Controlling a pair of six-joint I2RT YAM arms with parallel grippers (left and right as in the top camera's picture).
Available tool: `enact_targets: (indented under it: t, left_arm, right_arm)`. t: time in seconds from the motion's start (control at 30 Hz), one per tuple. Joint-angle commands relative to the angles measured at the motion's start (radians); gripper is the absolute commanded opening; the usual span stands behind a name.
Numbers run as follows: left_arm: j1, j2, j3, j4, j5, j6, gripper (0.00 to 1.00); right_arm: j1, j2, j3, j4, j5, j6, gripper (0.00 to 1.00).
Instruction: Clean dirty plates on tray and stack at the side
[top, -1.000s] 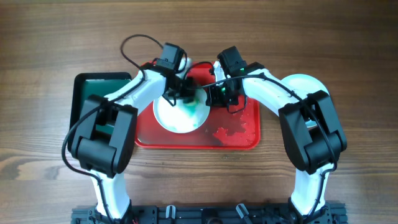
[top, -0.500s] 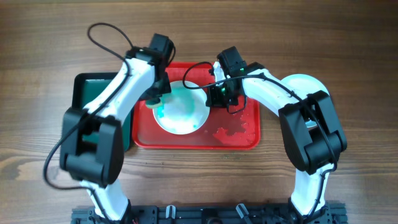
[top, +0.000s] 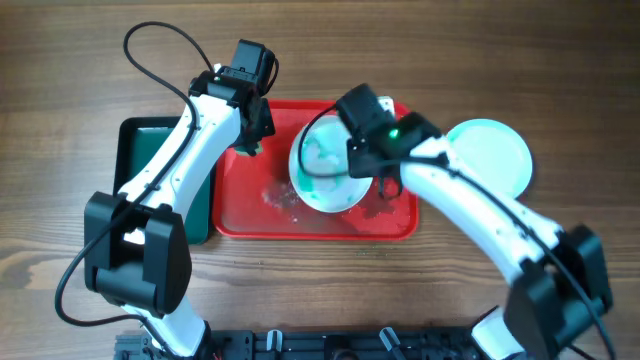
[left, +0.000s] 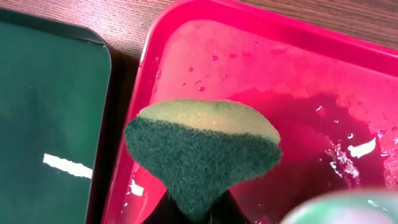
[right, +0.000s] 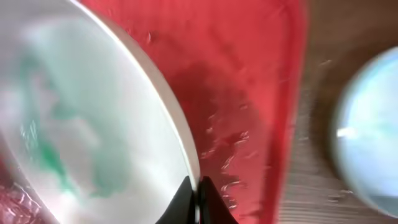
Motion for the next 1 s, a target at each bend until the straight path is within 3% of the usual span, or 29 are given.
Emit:
enact_targets:
  t: [0.0,0.2,0.47,0.97]
  left_arm:
    - [0.011,-0.002,0.006,0.003,0.066,-0.01,0.09]
    - [0.021,-0.002,0.006,0.003,0.122,-0.01,0.06]
    - [0.021,-0.002,0.006,0.003,0.124,-0.011,0.06]
    - [0.021,-0.002,0.006,0.003,0.124,-0.01,0.06]
  right_arm:
    - [0.093,-0.06,-0.001,-0.03,0.401,0.077,0.04]
    - [0.282,-0.063,-0.001,-0.077,0.819,0.118,0.04]
    - [0.374,-0.063,-0.001,-0.083,1.105,0.106,0.04]
    - [0.38,-0.063,-0.001,-0.076,1.171,0.053,0.04]
